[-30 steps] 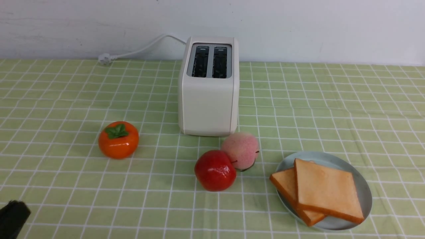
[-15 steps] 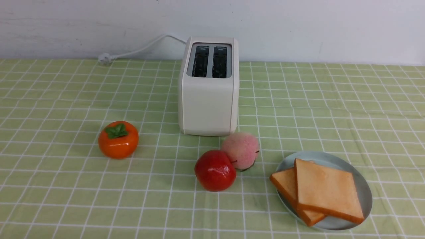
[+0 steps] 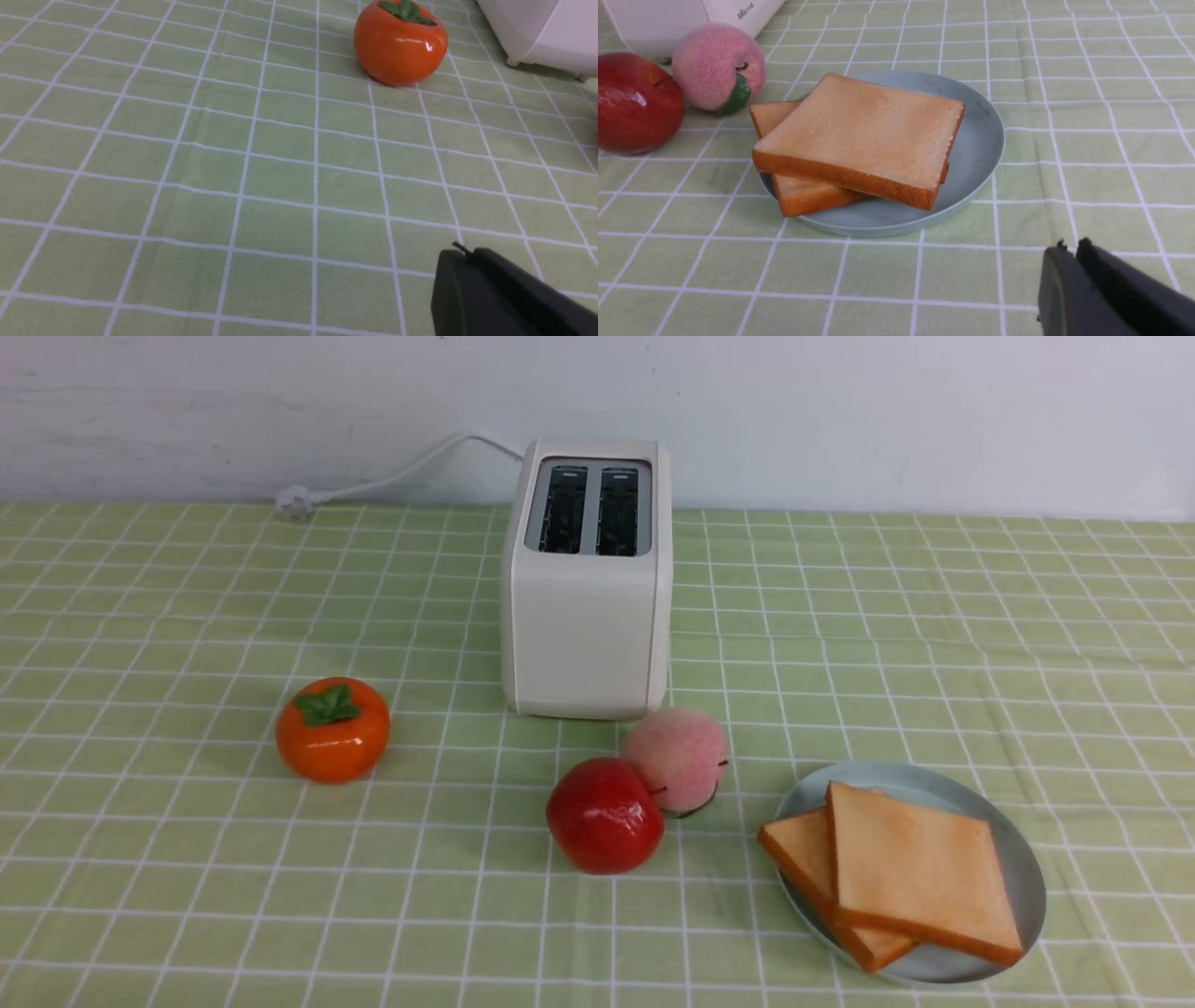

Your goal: Take toasted bread from bread machine on green coffee tablecloth place on plate.

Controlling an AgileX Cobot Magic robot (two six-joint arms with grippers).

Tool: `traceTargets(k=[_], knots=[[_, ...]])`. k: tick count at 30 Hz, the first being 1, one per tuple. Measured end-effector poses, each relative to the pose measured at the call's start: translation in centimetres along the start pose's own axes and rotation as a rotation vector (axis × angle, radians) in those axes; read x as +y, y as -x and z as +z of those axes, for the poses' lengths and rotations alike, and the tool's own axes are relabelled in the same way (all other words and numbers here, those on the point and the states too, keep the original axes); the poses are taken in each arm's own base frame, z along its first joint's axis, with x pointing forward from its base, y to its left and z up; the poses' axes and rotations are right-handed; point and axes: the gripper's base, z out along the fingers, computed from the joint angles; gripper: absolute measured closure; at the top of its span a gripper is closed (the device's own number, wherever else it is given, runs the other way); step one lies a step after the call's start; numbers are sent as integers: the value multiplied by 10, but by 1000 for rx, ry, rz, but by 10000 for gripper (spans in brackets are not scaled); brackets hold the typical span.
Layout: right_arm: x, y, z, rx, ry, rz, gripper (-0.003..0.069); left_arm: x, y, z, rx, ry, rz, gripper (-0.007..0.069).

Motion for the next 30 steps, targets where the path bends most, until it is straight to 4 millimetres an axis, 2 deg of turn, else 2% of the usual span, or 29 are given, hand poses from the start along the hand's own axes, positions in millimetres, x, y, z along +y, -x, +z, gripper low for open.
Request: traceTargets(k=[30], knots=[[0,0,0,0,0,1,573,0,0,0,2,1,0,634]])
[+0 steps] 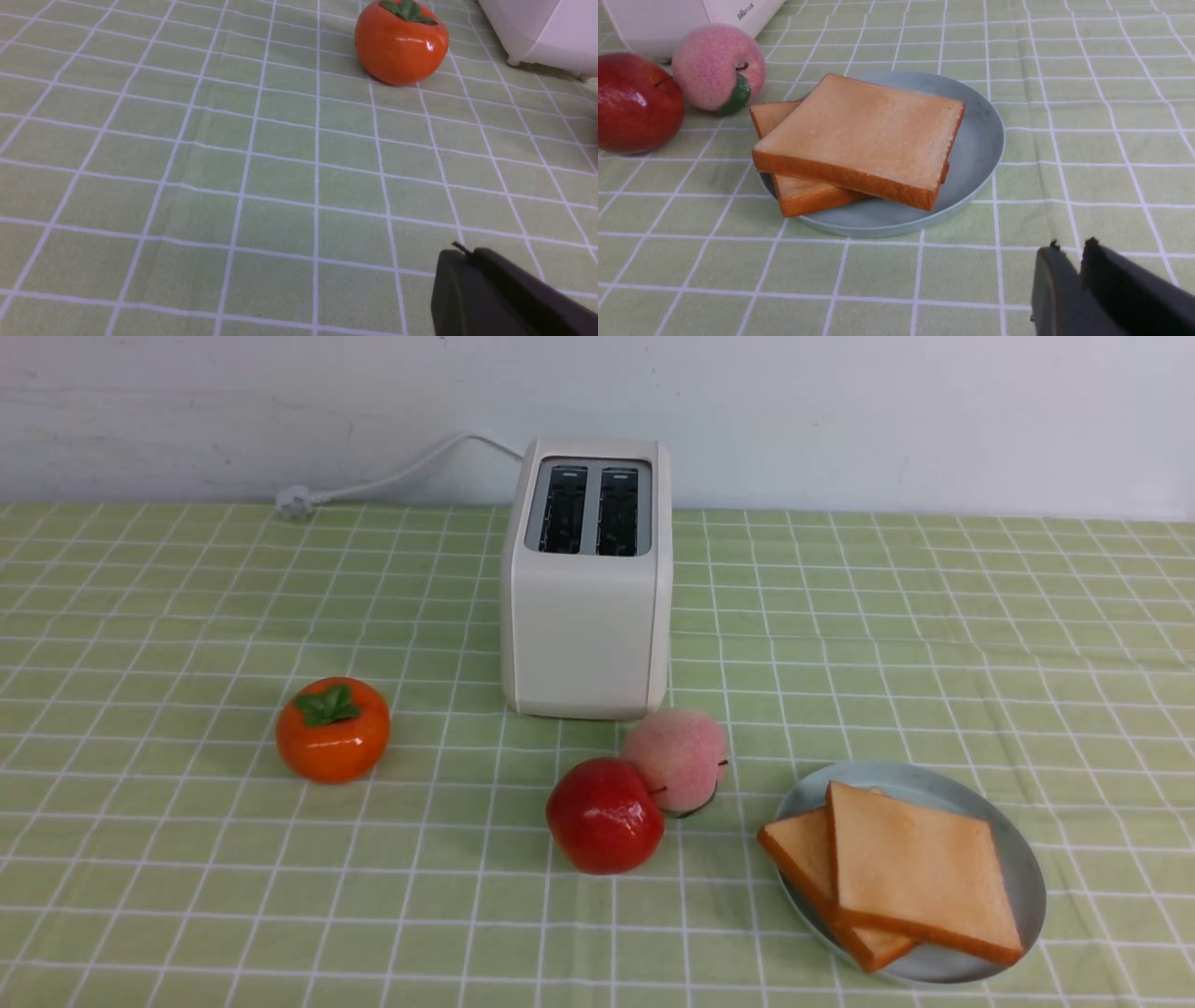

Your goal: Take toasted bread from bread machine on green coffee tablecloth place on plate.

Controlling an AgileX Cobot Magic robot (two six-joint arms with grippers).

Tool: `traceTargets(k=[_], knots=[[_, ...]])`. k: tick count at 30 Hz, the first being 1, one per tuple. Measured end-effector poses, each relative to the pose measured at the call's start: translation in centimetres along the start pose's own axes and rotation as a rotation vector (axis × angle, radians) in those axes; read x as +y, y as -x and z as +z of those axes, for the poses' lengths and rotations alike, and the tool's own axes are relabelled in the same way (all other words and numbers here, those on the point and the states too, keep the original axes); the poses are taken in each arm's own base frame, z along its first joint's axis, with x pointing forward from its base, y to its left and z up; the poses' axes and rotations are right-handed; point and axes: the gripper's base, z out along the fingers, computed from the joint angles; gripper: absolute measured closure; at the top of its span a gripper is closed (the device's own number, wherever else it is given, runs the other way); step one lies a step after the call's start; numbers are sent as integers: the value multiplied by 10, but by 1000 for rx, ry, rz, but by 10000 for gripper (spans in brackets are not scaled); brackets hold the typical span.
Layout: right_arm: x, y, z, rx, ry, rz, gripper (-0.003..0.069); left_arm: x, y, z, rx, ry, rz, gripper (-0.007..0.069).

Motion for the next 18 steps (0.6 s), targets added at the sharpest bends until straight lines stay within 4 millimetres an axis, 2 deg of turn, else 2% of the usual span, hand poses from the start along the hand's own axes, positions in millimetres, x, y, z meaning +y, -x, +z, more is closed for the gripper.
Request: traceTargets(k=[18], knots=[[0,0,0,0,0,0,548,0,0,0,1,0,0,620]])
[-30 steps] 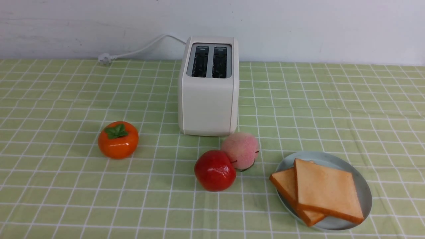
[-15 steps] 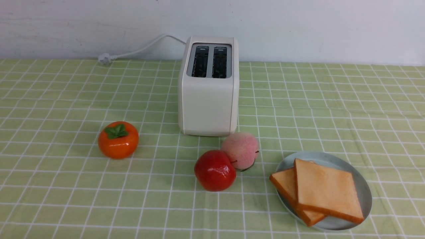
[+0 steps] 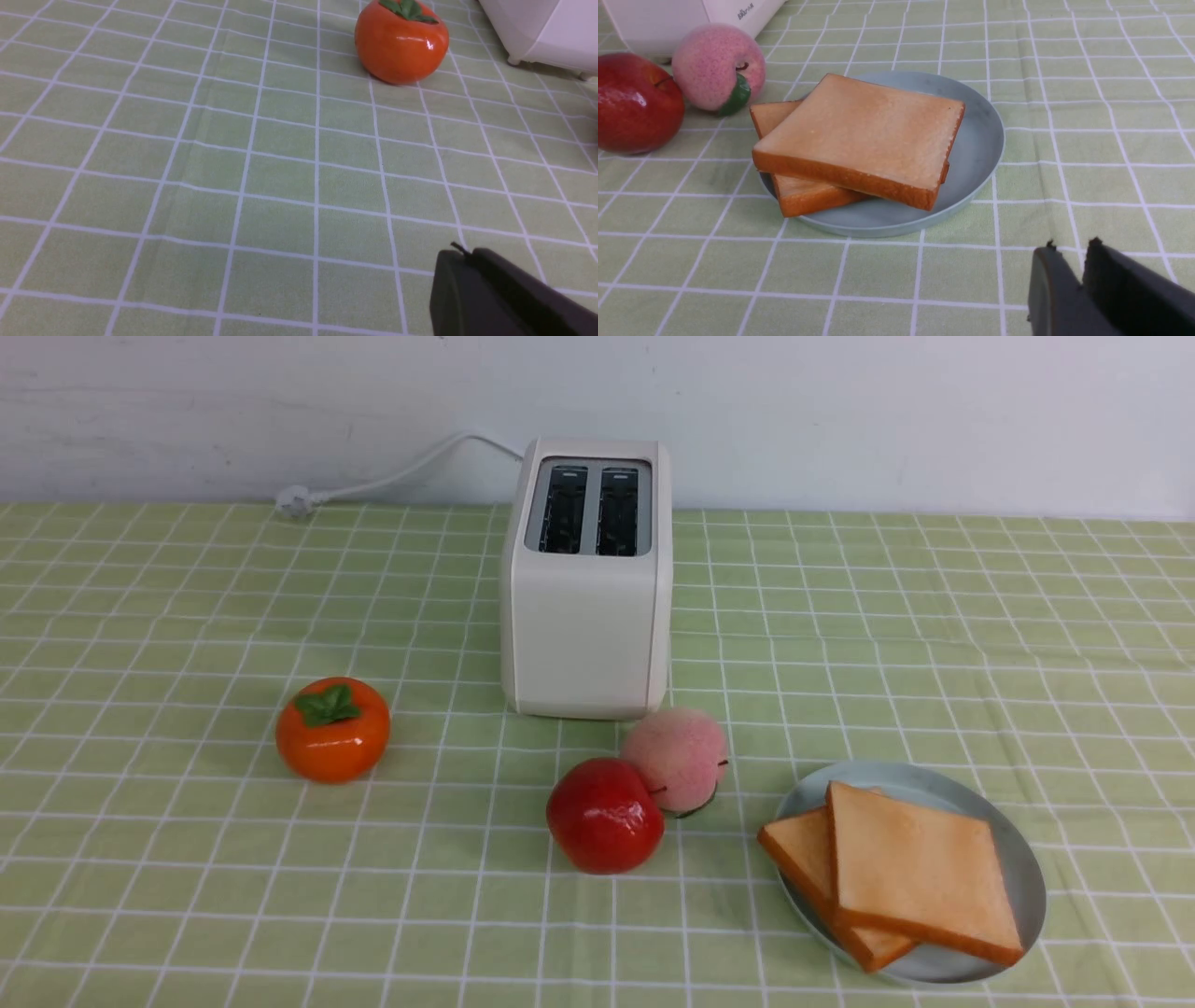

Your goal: Take toasted bread from bread machine on green coffee tablecloth place on plate.

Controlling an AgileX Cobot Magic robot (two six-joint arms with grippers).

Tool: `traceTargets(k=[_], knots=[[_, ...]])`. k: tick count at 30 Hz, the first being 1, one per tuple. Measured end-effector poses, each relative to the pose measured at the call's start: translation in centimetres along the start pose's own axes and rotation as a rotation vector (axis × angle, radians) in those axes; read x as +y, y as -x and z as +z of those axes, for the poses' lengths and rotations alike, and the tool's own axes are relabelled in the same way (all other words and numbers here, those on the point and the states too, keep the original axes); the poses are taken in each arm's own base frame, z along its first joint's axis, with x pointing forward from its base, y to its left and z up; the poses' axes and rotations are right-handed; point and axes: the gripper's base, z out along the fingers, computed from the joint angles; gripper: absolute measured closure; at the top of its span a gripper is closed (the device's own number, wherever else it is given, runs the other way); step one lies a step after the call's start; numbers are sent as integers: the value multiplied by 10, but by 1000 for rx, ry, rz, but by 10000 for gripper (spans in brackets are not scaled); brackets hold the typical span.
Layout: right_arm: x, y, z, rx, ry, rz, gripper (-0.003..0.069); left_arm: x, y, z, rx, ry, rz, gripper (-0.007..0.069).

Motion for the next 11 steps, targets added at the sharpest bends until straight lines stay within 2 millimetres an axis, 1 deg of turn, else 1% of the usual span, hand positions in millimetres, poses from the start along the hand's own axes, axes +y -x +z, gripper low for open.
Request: traceTargets(k=[11], knots=[[0,0,0,0,0,0,538,0,0,0,1,0,0,608]])
